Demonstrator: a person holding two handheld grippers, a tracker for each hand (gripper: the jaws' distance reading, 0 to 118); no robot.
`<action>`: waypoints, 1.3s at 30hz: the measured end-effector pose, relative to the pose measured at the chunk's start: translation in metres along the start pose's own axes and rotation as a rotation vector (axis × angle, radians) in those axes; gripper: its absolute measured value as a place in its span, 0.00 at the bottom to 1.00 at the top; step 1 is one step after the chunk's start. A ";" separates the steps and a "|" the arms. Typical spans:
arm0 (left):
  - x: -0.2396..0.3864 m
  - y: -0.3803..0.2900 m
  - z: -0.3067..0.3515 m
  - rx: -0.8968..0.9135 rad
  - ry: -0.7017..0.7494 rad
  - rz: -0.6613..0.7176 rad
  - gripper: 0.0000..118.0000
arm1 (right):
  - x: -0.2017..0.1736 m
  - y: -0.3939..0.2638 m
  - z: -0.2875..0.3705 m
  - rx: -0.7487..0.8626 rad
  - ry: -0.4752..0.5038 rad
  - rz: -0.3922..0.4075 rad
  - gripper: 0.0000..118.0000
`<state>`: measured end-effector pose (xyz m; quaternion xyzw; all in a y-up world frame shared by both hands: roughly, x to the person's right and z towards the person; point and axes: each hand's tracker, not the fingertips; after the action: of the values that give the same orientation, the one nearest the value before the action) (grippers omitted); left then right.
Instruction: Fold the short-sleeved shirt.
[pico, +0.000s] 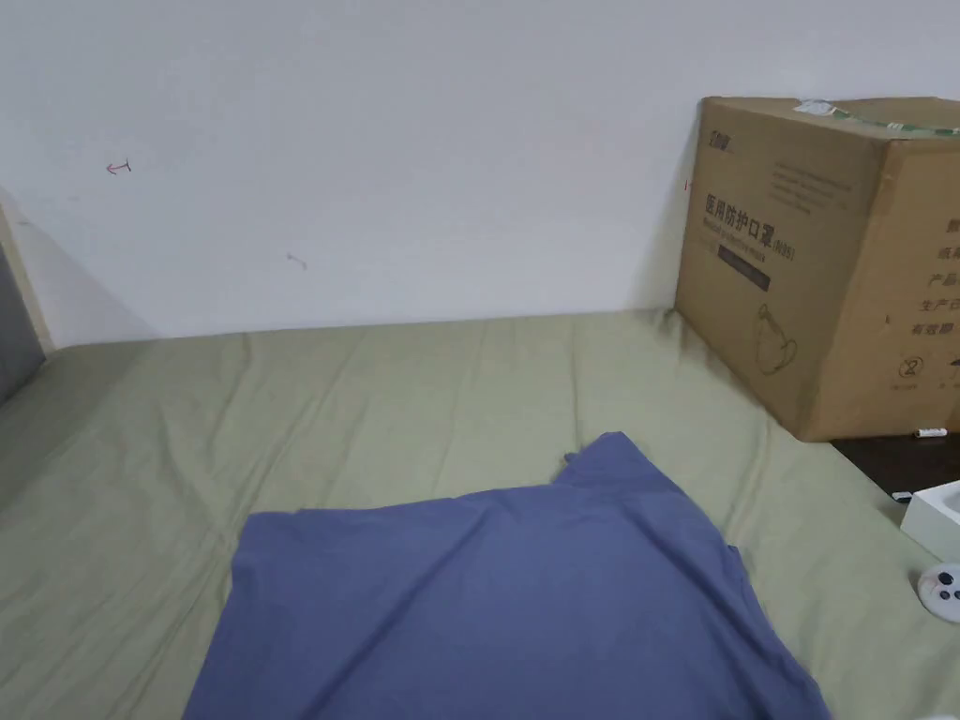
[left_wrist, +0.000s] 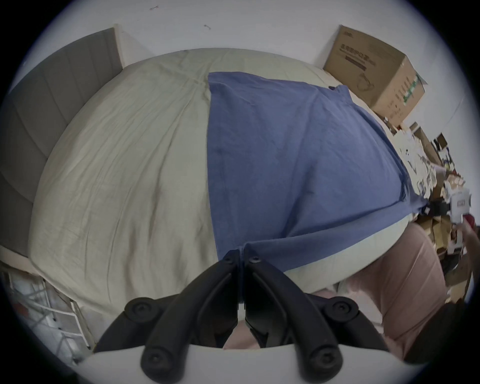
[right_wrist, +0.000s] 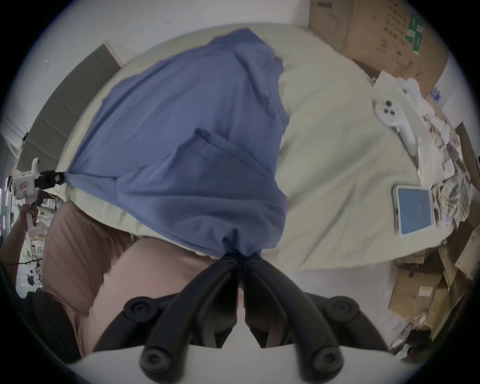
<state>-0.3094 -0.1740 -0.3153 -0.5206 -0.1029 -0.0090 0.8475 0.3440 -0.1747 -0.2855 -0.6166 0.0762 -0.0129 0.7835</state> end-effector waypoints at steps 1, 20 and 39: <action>0.001 0.001 -0.001 -0.014 0.011 -0.013 0.02 | -0.002 0.001 -0.004 -0.007 -0.008 -0.006 0.02; 0.034 0.027 0.122 0.424 -0.110 0.186 0.79 | -0.070 0.024 0.102 0.532 0.105 -0.112 0.76; -0.001 0.012 0.034 -0.035 0.011 0.300 0.01 | -0.148 0.003 0.126 0.706 0.213 -0.013 0.01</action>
<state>-0.3145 -0.1388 -0.3115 -0.5447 -0.0191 0.1132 0.8307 0.2148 -0.0351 -0.2445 -0.3037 0.1444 -0.1078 0.9356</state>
